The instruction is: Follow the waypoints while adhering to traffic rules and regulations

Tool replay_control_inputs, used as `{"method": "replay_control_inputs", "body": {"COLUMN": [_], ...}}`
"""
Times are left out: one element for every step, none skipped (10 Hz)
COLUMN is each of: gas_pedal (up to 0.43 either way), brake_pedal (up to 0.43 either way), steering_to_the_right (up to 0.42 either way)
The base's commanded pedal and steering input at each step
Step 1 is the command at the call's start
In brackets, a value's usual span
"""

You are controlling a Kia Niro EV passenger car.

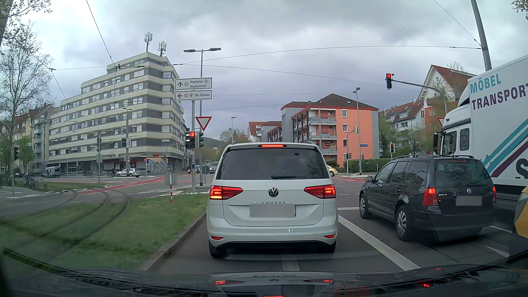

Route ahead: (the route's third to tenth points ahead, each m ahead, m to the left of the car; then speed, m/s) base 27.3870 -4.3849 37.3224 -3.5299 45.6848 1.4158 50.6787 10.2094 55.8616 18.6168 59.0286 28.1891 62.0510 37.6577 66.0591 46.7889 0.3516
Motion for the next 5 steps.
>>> {"method": "replay_control_inputs", "body": {"gas_pedal": [0.000,0.000,0.000,0.000,0.000], "brake_pedal": [0.104,0.104,0.104,0.098,0.110], "steering_to_the_right": [-0.019,-0.020,-0.020,-0.020,-0.021]}}
